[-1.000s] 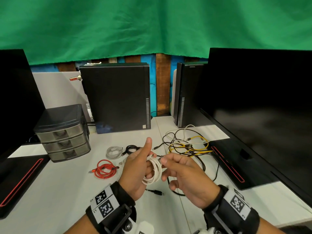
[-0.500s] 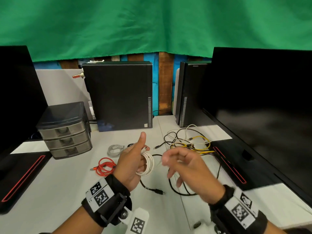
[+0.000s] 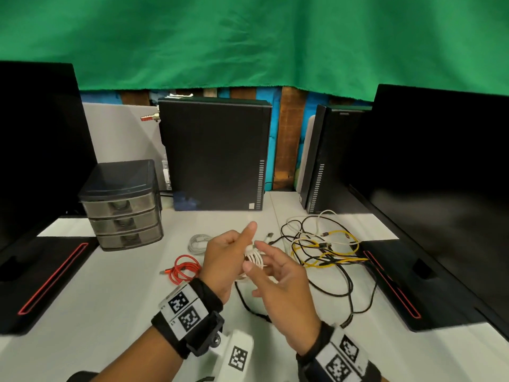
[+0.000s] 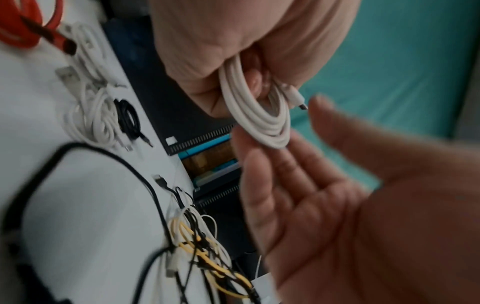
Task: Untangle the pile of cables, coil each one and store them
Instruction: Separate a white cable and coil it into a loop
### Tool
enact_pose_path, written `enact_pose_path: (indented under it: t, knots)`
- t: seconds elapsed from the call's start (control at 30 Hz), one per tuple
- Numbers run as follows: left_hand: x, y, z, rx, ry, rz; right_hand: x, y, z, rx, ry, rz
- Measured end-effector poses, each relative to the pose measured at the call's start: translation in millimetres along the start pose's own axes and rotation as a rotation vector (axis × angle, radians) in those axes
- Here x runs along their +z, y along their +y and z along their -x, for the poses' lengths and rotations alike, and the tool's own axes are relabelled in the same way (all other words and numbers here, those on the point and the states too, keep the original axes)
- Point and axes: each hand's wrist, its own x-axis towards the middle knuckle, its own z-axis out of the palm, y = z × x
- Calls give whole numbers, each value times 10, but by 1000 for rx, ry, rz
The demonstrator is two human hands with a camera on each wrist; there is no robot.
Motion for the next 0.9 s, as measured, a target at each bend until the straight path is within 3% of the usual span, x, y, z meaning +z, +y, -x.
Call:
enact_pose_path:
  t: [0.13,0.3,0.4,0.5,0.63,0.7,0.8,0.9]
  knots:
    - [-70,8,-65,3,54,-72,136,-13,-101,-78,26,64]
    - [-258,203,-154,38,7,-105,235,-265,-388,-7,13,-57]
    - [-458,357,-234,-21,-12,-206,240,-282,-621,21,-27,50]
    - [-699,494,-321,-20,67,-355,239,-147,-762,101,-171,270]
    - [-910,710,-304,20,105,-341,440,155,-698,166,-624,677]
    - [-952,781,-266,29,94,-318,580,276,-676,163,-744,865]
    - [-965,811,-230,52,66,-363,648,407,-787,133,-710,905]
    - [-956,793,-211,67,36,-419,567,419,-874,106,-637,778]
